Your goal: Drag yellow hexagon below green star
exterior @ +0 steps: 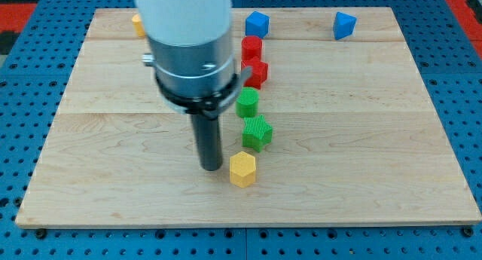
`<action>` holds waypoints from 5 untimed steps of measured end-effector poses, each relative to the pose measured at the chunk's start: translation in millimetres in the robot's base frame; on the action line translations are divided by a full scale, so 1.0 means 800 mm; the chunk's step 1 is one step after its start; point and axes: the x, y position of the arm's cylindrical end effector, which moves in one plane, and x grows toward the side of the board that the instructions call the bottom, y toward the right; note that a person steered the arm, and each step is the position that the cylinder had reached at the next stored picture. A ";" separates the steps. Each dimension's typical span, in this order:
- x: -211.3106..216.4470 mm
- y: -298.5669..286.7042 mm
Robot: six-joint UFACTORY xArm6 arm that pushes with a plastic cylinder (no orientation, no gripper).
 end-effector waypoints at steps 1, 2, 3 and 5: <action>-0.001 0.050; 0.057 0.094; 0.098 0.144; 0.073 0.234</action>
